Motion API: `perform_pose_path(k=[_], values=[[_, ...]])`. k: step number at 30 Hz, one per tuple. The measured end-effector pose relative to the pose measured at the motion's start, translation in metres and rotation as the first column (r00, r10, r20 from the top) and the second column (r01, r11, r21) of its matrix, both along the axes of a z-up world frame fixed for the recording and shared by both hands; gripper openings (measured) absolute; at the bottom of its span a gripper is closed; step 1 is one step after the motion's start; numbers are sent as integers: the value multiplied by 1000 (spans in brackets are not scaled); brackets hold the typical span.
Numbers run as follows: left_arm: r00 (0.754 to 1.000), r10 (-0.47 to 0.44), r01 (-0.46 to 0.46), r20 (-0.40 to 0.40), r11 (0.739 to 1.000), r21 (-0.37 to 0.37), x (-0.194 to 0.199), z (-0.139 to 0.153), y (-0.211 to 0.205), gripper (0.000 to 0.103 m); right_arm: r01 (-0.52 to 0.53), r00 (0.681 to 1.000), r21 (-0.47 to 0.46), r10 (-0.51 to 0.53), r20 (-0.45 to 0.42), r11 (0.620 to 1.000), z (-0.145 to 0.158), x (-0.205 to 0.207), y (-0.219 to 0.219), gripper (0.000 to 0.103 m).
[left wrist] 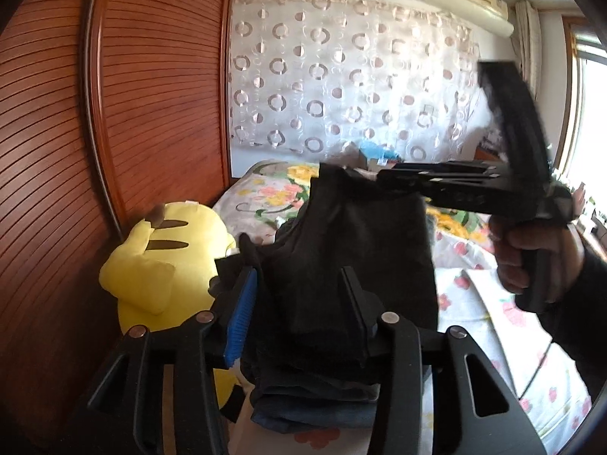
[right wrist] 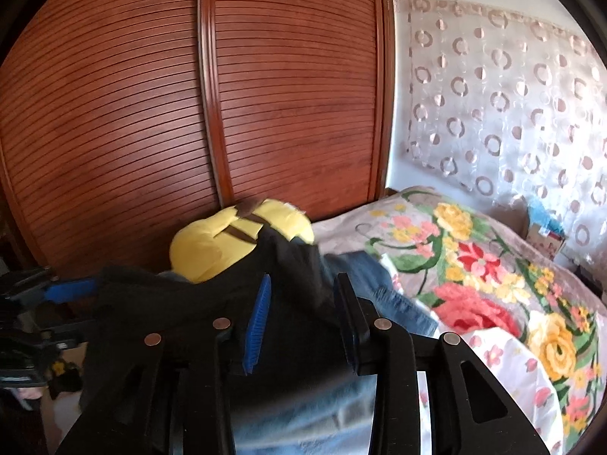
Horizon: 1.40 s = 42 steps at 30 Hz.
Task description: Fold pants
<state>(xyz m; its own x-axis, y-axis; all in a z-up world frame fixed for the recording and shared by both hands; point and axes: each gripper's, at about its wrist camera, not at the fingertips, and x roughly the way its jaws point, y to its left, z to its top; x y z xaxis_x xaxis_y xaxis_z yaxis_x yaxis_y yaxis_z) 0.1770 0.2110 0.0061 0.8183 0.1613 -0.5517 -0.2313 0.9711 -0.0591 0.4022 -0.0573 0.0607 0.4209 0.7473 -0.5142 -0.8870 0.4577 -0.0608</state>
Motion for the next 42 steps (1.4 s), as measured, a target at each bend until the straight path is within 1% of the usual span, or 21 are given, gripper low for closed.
perform_pose_path(k=[1, 3, 4, 5, 7, 9, 12, 14, 15, 16, 21, 26, 27, 28, 30, 36, 39, 42], values=[[1000, -2, 2, -21, 1000, -7, 3, -5, 1, 58, -3, 1000, -13, 2, -9, 1000, -4, 0, -2, 36], [998, -2, 1, -56, 1000, -14, 7, -14, 2, 63, -1, 1000, -30, 0, -20, 1000, -12, 3, -1, 36], [998, 1, -2, -68, 1000, -11, 9, -18, 2, 67, 10, 1000, -40, -11, -20, 999, -16, 5, 0, 36], [997, 3, -3, -75, 1000, -9, 9, -21, 3, 68, 24, 999, -47, -25, -22, 999, -18, 9, 0, 36], [997, 4, -6, -75, 1000, -17, 8, -22, 3, 76, 37, 998, -45, -39, -38, 998, -20, 16, 1, 36], [997, 4, -6, -75, 1000, -21, 5, -21, 5, 78, 42, 998, -33, -44, -48, 999, -19, 17, 2, 36], [997, 4, -5, -78, 1000, -15, 1, -19, 3, 78, 54, 998, -14, -55, -42, 998, -14, 10, 0, 36], [997, -2, 1, -72, 1000, -11, -4, -16, 1, 78, 65, 997, 0, -65, -35, 998, -10, 1, -5, 39], [998, -5, 4, -68, 1000, -10, -6, -15, 0, 79, 68, 997, 9, -67, -32, 998, -9, -4, -8, 42], [998, -7, 7, -65, 1000, -6, -9, -13, -2, 79, 71, 997, 19, -71, -28, 997, -7, -10, -11, 44], [999, -22, 23, -47, 1000, 17, -25, -5, -13, 79, 93, 996, 48, -92, -14, 995, -4, -43, -30, 47], [997, -58, 59, -41, 998, 29, -36, 0, -25, 79, 129, 992, 68, -129, -5, 989, -1, -80, -55, 52], [997, -69, 70, -36, 997, 28, -38, 2, -26, 79, 132, 991, 70, -133, 6, 989, -1, -89, -59, 53], [996, -78, 79, -32, 996, 30, -40, 3, -29, 85, 144, 989, 76, -146, 21, 987, 0, -98, -63, 53], [996, -88, 89, -26, 995, 37, -45, 4, -35, 86, 157, 987, 83, -160, 22, 984, 0, -112, -72, 55], [990, -139, 140, -19, 989, 50, -56, 10, -56, 86, 224, 973, 99, -227, 24, 969, -1, -149, -101, 59], [986, -165, 165, -12, 985, 58, -62, 12, -69, 86, 263, 963, 114, -268, 28, 958, 1, -171, -117, 60], [979, -204, 204, -9, 978, 47, -68, 12, -83, 86, 312, 948, 127, -317, 27, 942, 2, -191, -132, 60]])
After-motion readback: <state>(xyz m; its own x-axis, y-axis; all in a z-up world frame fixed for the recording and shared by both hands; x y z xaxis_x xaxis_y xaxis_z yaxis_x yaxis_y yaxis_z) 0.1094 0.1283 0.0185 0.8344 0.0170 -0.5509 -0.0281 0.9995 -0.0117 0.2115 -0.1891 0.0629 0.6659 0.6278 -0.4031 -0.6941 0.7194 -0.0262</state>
